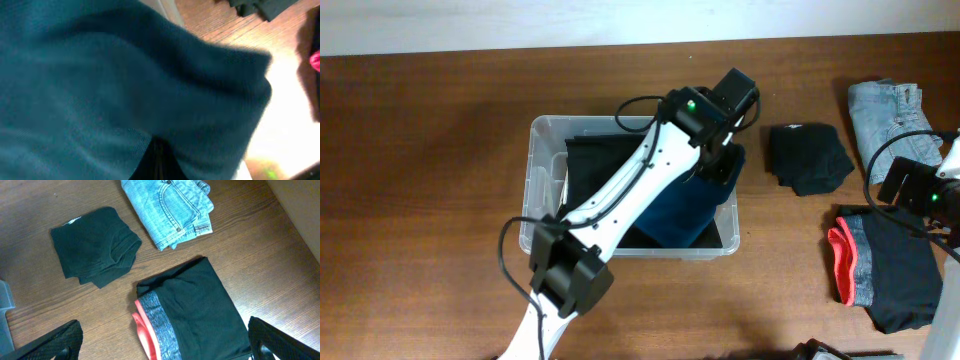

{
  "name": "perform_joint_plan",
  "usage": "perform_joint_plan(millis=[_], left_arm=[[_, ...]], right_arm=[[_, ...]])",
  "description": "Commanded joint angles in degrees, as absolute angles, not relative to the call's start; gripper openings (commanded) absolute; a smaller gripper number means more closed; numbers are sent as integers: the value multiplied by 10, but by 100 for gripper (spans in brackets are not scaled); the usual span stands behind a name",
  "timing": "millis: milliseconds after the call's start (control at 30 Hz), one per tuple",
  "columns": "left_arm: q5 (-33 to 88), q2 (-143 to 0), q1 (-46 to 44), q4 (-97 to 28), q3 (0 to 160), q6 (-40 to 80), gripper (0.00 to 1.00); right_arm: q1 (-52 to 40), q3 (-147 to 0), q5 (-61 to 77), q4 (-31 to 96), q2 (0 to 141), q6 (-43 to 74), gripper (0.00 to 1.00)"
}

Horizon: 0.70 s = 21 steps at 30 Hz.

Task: Pack container
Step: 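Release and press the teal garment down with the left gripper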

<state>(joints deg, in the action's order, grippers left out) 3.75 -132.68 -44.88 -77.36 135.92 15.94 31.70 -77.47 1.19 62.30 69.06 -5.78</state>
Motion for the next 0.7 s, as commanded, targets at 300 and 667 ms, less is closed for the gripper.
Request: perform_joint_plan(millis=[300, 667], left_arm=[[-28, -1362, -419, -730, 1356, 201, 1], [-28, -1409, -389, -731, 1356, 230, 1]], right_arm=[[319, -780, 13, 621, 688, -53, 98], [319, -780, 13, 621, 688, -53, 98]])
